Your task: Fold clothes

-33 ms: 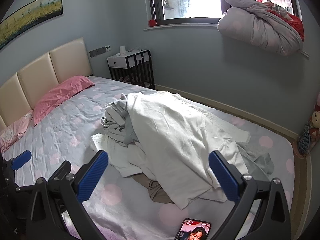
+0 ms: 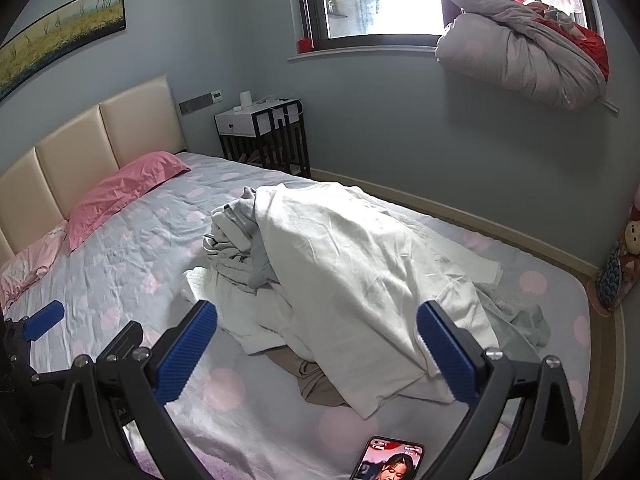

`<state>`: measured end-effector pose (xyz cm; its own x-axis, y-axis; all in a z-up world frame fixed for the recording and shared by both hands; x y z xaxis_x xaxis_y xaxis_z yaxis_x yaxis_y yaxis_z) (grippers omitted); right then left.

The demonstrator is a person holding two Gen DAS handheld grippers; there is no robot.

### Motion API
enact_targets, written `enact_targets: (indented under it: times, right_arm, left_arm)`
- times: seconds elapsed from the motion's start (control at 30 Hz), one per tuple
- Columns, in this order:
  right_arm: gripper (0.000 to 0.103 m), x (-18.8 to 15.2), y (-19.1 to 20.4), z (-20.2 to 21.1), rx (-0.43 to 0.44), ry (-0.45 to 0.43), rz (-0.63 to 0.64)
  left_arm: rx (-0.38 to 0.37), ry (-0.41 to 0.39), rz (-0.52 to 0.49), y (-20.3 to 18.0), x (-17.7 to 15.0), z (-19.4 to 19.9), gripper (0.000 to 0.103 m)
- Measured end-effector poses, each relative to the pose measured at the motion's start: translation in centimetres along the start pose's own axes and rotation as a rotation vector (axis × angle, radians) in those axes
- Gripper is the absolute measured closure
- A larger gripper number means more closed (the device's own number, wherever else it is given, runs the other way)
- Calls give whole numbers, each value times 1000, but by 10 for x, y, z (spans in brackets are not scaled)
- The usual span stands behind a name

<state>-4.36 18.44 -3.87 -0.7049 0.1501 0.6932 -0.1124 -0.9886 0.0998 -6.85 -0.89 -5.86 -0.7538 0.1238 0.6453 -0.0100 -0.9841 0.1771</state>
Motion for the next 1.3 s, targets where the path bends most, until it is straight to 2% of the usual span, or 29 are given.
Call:
enact_targets:
  times: [0.4, 0.53, 0.7, 0.83, 0.97, 1.13, 1.3]
  right_arm:
    - [5, -4, -1, 2, 66, 30, 30]
    - [5, -2, -3, 5, 65, 11, 44]
    - [6, -1, -4, 2, 61, 21, 28]
    - [10, -4, -14, -3, -7, 38, 14]
    - [15, -8, -14, -8, 15, 58, 8]
    - [15, -11, -15, -10, 10, 58, -2]
    - [15, -12, -16, -12, 7, 59, -5]
  left_arm:
    - [-87, -2, 82, -4, 1, 10, 0]
    - [-117, -10, 86, -7, 2, 11, 0]
    - [-90, -45, 81, -5, 2, 14, 0]
    - [-102, -34, 122, 2, 1, 12, 0]
    - [-86, -41, 110, 1, 1, 12, 0]
    - [-58, -41, 98, 0, 0, 12, 0]
    - [-75, -24, 89, -4, -2, 10, 0]
Point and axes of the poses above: each gripper's, at about its wrist camera, not at the fingertips, and z roughly against the way its jaws point, y to its left, x to its top, the point moved 9 cm from there along -z, roughly the way its jaws point, and after that the axes turned 8 degrees about y, right-handed, at the moved point
